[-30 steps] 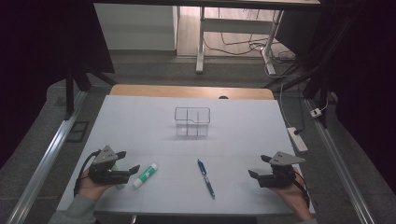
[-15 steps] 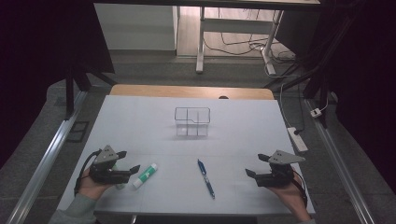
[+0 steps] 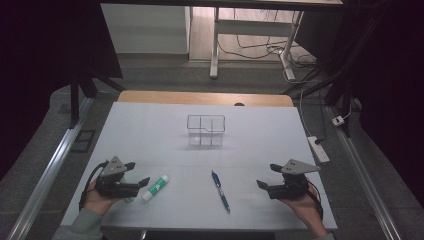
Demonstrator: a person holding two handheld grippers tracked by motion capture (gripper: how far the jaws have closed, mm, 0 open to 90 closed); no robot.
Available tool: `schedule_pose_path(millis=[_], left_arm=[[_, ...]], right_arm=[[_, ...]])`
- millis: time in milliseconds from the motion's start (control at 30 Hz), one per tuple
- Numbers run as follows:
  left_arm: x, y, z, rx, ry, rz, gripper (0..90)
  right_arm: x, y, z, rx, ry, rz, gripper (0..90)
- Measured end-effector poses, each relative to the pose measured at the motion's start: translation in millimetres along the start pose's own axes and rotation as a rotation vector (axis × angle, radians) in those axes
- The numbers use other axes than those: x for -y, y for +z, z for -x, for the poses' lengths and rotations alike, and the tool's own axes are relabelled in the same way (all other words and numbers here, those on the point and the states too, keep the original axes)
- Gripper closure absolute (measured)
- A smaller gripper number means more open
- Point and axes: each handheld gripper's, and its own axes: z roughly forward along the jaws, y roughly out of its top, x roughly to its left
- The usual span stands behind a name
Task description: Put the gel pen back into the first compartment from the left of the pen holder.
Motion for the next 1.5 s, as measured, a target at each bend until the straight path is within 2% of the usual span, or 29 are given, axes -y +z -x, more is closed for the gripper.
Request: schedule_pose_path(millis=[167,433,633,933,1067,1367,1500], left_arm=[[-0.2,1.0,-0.3,0.000,0.000,-0.003,21.5],[0.7,1.6,0.2,0.002,0.001,-0.003,21.3],[0.3,1.3,0.5,0.004,0.001,-0.001,21.3],[0.1,2.3,1.5,0.005,0.002,-0.004,21.2],[0.4,2.3,1.3,0.004,0.002,-0.003,21.2],[0.6,2.8,1.6,0.003,0.001,-0.004,21.2],[0.1,2.5,2.0,0.002,0.003,-0.004,21.2]], right_arm=[[-3.2,1.8,-3.4,-0.003,0.007,0.014,20.8],[-8.7,4.8,-10.5,0.006,0.005,0.006,22.9],[-11.5,8.9,-13.5,-0.008,0.010,-0.008,24.6],[-18.7,17.2,-20.3,-0.037,0.006,-0.024,26.0],[-25.9,22.4,-28.7,-0.059,-0.011,-0.020,27.5],[-39.0,31.4,-44.0,-0.092,-0.025,-0.052,27.9],[-45.9,37.2,-49.8,-0.113,-0.048,-0.068,27.9]])
